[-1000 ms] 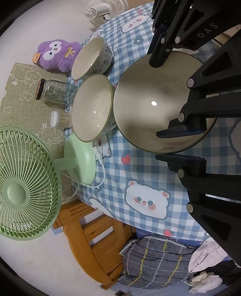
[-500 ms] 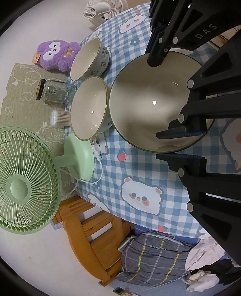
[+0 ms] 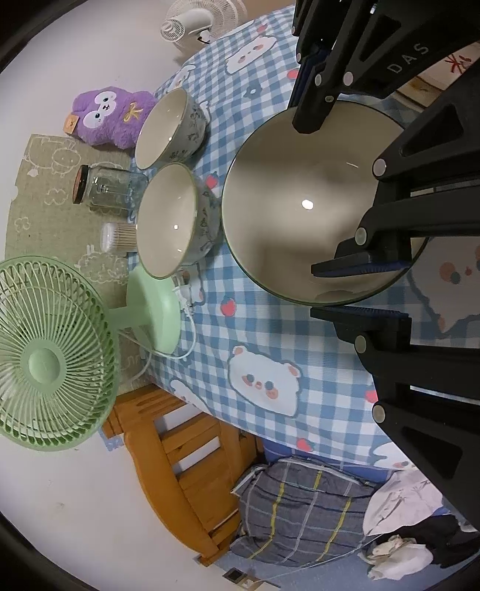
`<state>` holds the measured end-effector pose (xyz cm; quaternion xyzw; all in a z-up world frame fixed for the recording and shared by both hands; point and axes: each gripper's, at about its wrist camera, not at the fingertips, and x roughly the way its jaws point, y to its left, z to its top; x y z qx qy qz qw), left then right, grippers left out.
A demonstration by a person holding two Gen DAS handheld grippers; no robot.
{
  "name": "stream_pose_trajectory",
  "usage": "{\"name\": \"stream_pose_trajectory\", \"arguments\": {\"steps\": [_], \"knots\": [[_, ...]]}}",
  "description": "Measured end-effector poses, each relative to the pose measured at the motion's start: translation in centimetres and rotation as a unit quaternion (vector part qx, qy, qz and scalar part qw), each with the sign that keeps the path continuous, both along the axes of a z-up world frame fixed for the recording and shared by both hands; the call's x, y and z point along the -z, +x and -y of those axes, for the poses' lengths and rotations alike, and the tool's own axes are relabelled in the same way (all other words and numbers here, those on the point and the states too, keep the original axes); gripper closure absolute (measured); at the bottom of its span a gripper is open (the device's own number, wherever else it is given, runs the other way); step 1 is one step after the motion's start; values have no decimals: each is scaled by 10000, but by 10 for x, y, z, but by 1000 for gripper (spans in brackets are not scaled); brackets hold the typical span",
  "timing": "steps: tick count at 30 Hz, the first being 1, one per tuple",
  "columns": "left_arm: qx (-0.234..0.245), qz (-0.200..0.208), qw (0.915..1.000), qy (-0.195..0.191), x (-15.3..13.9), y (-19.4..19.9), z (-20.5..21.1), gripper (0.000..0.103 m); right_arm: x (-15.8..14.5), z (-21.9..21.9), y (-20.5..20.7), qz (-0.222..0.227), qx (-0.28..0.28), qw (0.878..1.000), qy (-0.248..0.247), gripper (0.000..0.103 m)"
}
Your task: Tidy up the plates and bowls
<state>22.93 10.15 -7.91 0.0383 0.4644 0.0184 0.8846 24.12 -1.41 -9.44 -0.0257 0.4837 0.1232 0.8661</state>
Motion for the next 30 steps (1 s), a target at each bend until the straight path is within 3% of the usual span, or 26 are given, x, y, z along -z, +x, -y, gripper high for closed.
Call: {"name": "stream_pose_trajectory", "arguments": {"steps": [30], "knots": [[29, -3, 10000, -16, -4, -86, -10, 91, -4, -7, -88, 27, -280, 9996, -36, 92]]}}
